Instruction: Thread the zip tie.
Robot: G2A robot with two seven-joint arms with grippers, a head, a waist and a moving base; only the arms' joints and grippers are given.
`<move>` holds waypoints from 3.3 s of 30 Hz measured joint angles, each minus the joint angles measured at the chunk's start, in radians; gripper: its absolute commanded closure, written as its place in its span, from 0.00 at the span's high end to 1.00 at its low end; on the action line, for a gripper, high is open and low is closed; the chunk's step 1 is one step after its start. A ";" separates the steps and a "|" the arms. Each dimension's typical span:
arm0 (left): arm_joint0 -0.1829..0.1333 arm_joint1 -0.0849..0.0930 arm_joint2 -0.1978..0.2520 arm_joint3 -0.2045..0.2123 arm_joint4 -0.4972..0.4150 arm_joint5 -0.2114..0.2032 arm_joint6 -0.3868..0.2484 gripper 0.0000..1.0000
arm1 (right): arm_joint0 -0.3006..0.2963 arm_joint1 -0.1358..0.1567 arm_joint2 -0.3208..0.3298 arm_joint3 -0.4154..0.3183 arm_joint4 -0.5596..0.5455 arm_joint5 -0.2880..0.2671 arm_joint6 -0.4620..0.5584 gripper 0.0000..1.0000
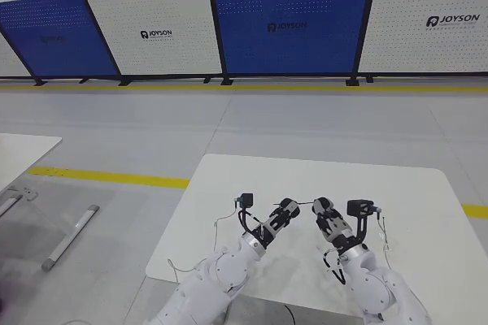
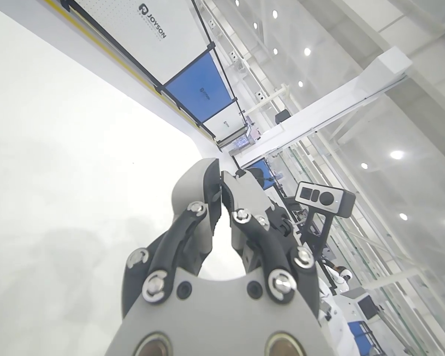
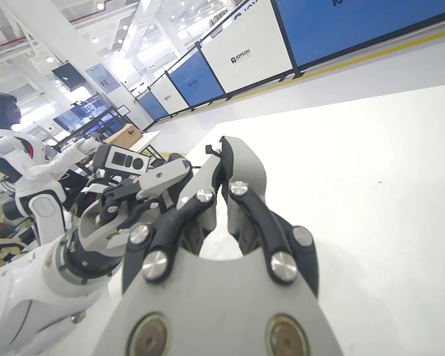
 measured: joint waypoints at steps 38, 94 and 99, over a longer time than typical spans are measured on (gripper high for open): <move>0.009 -0.014 -0.028 -0.035 -0.253 0.051 -0.040 0.00 | -0.031 0.018 0.060 0.026 -0.055 0.084 0.075 1.00; 0.023 -0.028 0.011 -0.049 -0.167 0.075 -0.022 0.00 | -0.006 0.019 -0.013 0.013 -0.186 0.033 0.066 0.27; 0.025 -0.028 0.015 -0.045 -0.160 0.082 -0.030 0.00 | -0.008 0.019 -0.014 0.011 -0.170 0.020 0.072 0.27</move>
